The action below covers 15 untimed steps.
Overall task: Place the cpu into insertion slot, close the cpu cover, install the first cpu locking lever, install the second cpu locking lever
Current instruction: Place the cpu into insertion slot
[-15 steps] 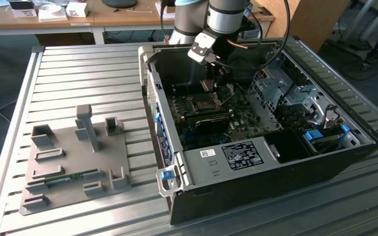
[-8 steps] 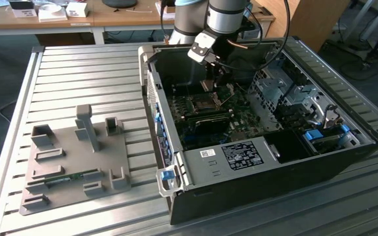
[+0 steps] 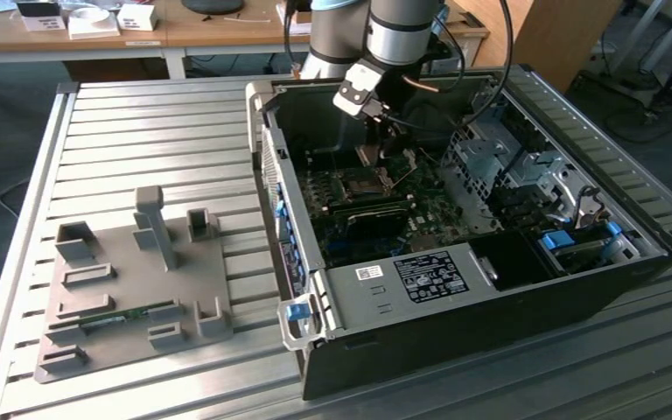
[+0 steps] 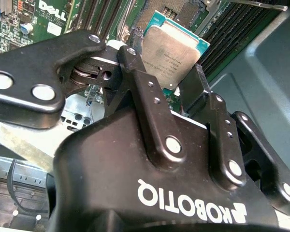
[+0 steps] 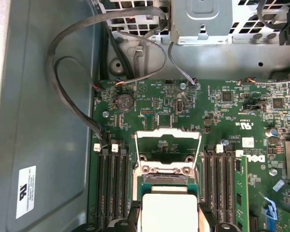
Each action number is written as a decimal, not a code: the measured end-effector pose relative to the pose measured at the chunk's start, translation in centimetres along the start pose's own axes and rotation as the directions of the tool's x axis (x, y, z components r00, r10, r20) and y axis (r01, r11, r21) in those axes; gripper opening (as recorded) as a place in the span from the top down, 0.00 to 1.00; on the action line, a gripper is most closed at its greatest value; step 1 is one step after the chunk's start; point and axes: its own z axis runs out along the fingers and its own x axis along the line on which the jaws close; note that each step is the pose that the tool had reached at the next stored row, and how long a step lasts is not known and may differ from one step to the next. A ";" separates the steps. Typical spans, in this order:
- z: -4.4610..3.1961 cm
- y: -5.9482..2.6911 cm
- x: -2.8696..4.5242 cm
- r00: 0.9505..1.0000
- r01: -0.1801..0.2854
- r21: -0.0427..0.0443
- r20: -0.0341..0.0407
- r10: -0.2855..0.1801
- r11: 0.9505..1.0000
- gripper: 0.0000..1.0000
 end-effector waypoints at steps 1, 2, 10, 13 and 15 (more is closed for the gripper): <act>0.00 0.00 0.00 1.000 0.000 0.000 0.000 0.000 1.000 0.46; 0.00 0.00 0.00 1.000 0.000 0.000 0.000 0.000 1.000 0.46; 0.10 -0.04 0.00 1.000 0.000 0.000 0.000 0.000 1.000 0.46; 0.12 -0.05 0.00 1.000 0.000 0.000 0.000 0.000 1.000 0.46; 0.12 -0.05 0.00 1.000 0.000 0.000 0.000 0.000 1.000 0.46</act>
